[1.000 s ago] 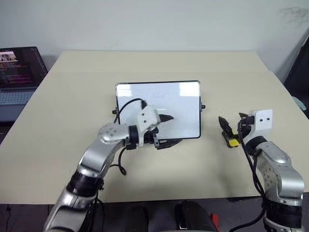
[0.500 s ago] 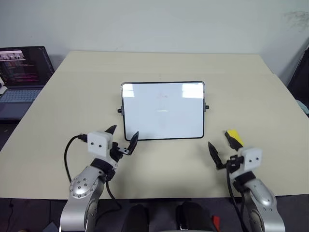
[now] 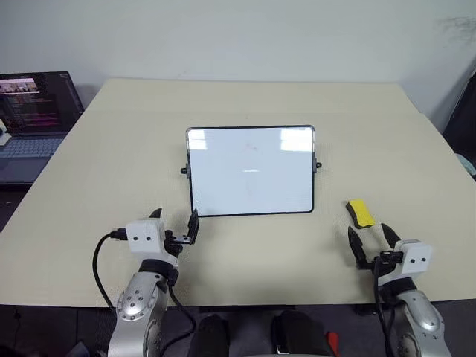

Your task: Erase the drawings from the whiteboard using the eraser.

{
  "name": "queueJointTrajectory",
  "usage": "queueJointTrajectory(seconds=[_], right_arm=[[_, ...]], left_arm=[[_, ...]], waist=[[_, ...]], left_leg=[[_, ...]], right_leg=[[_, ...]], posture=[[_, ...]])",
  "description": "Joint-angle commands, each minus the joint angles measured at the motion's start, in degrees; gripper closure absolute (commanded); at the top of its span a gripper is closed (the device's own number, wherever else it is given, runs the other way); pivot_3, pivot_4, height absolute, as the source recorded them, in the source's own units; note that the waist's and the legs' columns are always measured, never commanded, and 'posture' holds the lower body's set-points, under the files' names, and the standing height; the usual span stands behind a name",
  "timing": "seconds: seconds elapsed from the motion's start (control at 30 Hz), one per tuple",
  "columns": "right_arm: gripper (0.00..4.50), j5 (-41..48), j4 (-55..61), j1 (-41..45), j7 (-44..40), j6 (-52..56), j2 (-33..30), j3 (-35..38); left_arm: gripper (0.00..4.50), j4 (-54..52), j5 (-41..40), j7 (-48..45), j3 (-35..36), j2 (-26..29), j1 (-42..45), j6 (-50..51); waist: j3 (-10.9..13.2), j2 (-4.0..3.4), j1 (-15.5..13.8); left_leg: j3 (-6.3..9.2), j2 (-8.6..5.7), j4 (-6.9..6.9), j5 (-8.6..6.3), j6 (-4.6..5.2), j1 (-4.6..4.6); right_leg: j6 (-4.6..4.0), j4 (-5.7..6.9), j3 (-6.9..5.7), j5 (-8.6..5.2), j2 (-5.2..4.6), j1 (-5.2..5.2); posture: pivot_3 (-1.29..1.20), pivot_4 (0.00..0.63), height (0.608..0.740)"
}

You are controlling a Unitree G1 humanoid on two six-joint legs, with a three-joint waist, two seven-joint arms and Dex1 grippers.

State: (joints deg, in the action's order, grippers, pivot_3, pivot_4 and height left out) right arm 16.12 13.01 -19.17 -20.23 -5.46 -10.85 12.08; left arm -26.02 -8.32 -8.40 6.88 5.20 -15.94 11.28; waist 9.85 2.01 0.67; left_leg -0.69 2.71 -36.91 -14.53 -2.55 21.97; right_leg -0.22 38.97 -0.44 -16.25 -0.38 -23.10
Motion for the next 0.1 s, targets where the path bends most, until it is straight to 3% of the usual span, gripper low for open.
queueJointTrajectory(seconds=[0.03,0.1], right_arm=[[0.02,1.79,5.28,-1.36,0.61,2.04,-0.84,1.14],[0.02,2.22,5.42,-1.3,0.57,2.91,-1.42,1.61]], left_arm=[[0.0,-2.39,0.49,1.93,-0.33,-1.31,-1.87,-0.65],[0.0,-1.98,0.49,2.68,-0.53,-2.03,-2.0,-0.42]], waist=[[0.0,0.01,-0.05],[0.01,0.01,-0.09]], left_leg=[[0.0,0.01,0.01,0.0,0.0,0.0],[0.01,0.01,-0.02,0.0,0.0,-0.01]], right_leg=[[0.0,0.0,0.0,0.0,0.0,0.0],[0.01,0.01,-0.01,0.0,0.0,-0.01]], posture=[[0.0,0.15,0.74],[0.0,0.15,0.74]])
